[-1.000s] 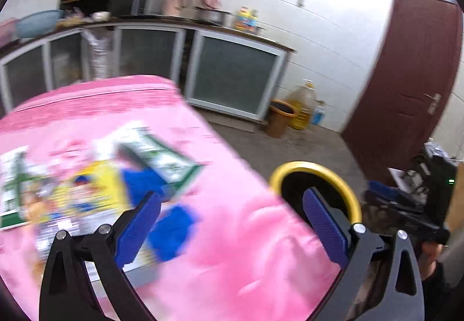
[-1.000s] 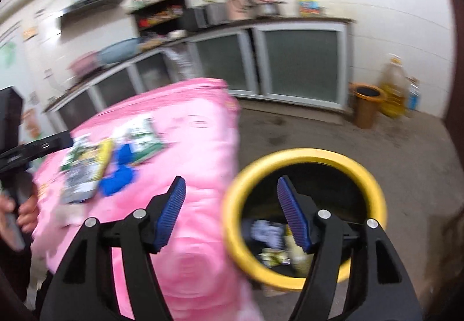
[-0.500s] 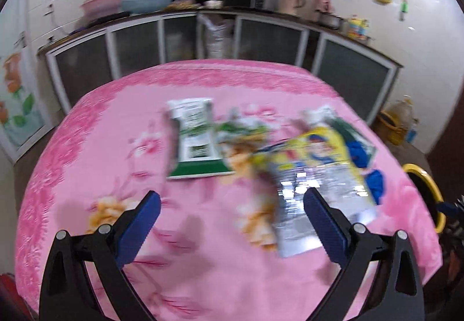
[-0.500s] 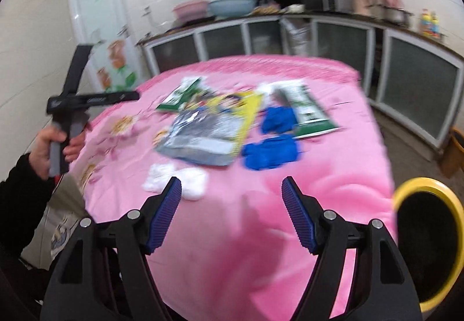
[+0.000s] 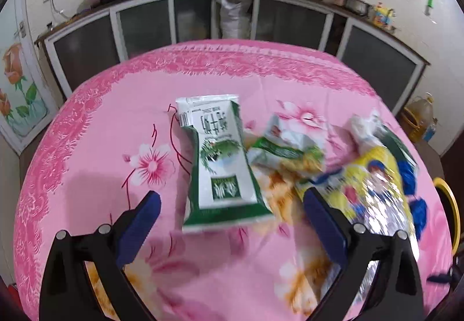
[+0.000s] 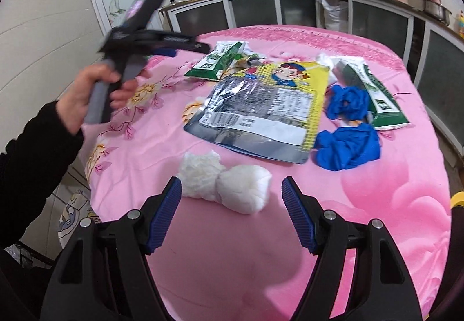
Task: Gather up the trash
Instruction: 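Return both tools over the table toward the milk carton and tissue, then grasp the green-white milk carton with the left tool while the right tool grasps white tissue, then carry the milk carton and white tissue toward the yellow bin, then open the left tool over the bin while the right tool releases the tissue, then move both tools back over the table toward the remaining trash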
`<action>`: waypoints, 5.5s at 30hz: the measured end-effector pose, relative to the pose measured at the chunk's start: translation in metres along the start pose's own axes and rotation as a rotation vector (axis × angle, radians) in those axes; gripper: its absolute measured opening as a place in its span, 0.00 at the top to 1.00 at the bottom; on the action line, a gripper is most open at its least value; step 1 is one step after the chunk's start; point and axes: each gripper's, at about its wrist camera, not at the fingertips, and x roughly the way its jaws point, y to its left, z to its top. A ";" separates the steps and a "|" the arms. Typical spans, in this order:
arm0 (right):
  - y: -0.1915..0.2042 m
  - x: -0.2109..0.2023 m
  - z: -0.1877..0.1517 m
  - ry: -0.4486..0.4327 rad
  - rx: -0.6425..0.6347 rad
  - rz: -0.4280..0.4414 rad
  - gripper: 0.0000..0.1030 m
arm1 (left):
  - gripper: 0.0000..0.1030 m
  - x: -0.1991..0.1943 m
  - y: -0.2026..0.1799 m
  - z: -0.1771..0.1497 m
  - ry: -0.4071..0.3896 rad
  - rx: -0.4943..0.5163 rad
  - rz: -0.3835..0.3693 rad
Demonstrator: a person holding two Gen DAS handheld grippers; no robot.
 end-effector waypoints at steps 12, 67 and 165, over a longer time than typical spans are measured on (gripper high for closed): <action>0.005 0.025 0.006 0.049 -0.038 0.004 0.33 | 0.08 0.056 -0.004 0.024 0.090 -0.026 0.038; -0.028 -0.063 -0.031 -0.038 0.178 -0.045 0.51 | 0.45 -0.088 -0.018 -0.059 -0.058 -0.033 -0.142; -0.251 -0.229 -0.127 -0.258 0.683 -0.648 0.31 | 0.08 -0.077 -0.339 -0.058 -0.048 0.309 -0.507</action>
